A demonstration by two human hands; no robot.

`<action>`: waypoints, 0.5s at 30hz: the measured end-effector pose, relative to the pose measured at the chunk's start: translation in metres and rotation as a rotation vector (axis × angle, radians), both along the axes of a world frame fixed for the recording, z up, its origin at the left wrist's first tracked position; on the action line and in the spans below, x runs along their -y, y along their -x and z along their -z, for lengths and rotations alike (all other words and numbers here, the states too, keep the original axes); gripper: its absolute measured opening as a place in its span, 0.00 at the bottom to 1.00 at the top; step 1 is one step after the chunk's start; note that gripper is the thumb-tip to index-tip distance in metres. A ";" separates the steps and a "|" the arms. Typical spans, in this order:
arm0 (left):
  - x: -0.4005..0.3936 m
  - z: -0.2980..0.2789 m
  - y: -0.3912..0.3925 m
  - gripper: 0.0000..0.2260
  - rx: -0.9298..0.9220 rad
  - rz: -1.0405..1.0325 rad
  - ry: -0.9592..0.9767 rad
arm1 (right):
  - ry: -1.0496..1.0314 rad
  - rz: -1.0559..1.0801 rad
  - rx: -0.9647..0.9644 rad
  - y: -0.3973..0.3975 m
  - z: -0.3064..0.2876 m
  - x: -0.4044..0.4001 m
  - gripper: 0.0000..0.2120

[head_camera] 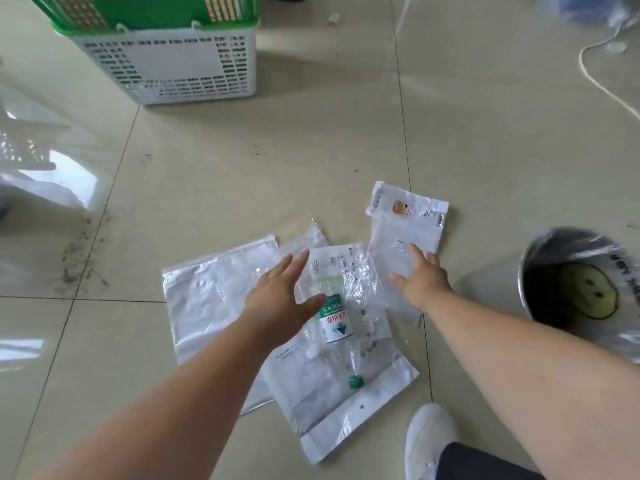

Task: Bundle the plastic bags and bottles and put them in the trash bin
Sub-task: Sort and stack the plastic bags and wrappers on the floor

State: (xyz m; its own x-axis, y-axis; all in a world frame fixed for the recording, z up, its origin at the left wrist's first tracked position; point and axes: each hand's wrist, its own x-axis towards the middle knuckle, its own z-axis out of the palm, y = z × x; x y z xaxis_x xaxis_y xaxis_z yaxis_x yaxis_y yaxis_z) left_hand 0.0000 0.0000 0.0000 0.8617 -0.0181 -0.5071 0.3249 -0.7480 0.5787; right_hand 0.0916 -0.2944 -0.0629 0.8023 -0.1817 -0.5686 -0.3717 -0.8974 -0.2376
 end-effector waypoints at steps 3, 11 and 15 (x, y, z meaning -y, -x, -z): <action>0.000 0.025 -0.003 0.42 -0.005 -0.033 0.063 | -0.002 0.365 0.003 -0.010 0.025 0.004 0.46; -0.009 0.046 0.010 0.42 -0.067 -0.041 0.080 | 0.180 0.572 -0.178 -0.003 0.063 -0.010 0.52; -0.009 0.035 0.021 0.41 -0.083 -0.056 0.099 | 0.150 0.575 -0.182 0.000 0.065 -0.018 0.44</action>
State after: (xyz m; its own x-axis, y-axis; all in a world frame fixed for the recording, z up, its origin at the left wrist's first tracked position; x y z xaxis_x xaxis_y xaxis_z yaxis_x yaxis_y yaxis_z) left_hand -0.0213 0.0092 -0.0352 0.8182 -0.0243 -0.5744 0.4142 -0.6680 0.6182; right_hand 0.0916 -0.2761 -0.1281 0.4446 -0.6444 -0.6221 -0.8283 -0.5601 -0.0118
